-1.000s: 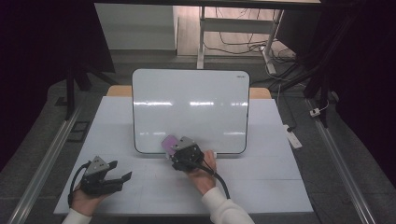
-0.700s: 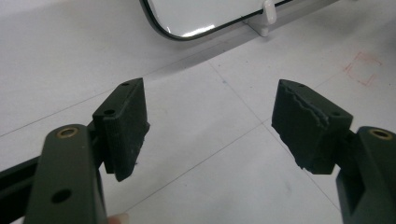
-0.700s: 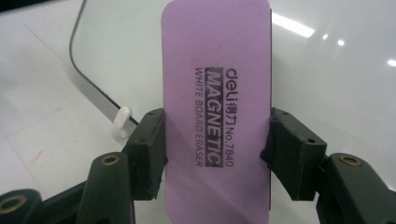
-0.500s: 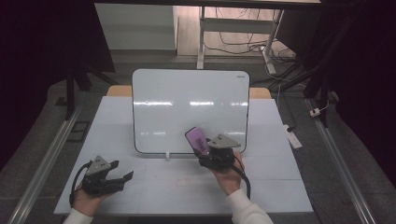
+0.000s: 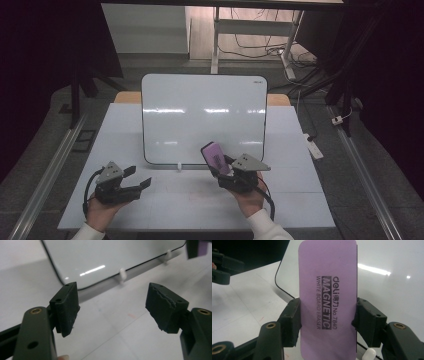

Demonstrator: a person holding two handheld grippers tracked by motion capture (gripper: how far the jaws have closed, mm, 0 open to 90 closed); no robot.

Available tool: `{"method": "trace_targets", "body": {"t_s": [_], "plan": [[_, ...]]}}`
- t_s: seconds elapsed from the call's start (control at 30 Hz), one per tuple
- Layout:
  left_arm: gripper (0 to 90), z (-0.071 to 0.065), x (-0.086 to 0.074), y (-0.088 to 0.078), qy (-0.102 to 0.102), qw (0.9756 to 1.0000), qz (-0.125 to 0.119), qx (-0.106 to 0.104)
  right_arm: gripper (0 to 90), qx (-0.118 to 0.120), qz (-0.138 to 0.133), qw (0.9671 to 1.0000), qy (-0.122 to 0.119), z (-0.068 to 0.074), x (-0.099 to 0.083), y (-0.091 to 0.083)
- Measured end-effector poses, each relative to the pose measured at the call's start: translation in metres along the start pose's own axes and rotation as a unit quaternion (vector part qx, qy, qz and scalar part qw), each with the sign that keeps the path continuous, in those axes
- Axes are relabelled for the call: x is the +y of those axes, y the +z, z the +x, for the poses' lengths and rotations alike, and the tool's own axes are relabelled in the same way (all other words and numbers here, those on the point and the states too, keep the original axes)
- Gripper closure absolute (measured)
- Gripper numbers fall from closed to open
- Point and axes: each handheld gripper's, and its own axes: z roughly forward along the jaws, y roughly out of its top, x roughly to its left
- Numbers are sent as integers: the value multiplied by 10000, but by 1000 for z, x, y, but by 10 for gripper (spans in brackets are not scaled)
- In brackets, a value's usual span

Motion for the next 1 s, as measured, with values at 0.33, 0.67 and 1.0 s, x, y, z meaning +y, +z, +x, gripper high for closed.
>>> {"method": "trace_targets", "body": {"t_s": [0.33,0.67,1.0], "plan": [[301,-31,29,16,219,9988,-212,-385,412,130,-58,9999,-52,13,-3,5],[309,-49,41,33,351,9970,-156,-665,412,305,-28,9995,-36,18,-7,9],[341,-56,57,50,72,9932,-251,-1132,411,350,-55,9993,-95,33,-8,16]]}}
